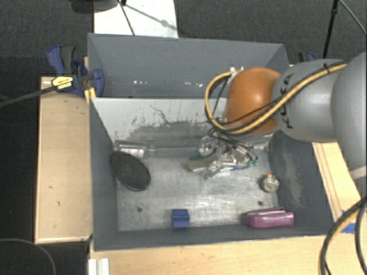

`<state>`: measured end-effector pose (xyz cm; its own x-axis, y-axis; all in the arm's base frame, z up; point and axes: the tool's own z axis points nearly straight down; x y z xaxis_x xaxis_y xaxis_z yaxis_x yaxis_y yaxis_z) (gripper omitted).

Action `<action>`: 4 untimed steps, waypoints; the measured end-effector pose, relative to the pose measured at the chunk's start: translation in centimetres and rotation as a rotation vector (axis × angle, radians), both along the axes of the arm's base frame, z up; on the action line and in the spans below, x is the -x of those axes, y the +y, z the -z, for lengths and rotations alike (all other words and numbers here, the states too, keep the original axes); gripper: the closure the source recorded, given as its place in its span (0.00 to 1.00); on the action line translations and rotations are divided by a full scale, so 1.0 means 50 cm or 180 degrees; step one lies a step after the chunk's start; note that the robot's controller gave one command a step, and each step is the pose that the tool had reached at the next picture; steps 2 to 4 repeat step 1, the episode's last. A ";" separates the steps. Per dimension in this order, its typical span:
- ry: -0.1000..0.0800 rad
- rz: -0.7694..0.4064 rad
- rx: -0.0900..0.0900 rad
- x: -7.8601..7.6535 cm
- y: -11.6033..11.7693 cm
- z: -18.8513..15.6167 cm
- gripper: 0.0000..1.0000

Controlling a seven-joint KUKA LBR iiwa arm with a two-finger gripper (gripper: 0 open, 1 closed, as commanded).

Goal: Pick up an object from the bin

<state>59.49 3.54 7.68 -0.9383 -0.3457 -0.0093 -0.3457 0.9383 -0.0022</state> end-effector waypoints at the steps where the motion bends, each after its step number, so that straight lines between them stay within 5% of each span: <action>1: 0.0005 0.0007 0.0001 -0.004 0.000 -0.094 1.00; 4: 0.0005 0.0007 0.0001 -0.004 0.000 -0.094 1.00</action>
Offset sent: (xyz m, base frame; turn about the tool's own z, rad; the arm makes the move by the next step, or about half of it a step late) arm -0.0001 0.0000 0.0437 0.0000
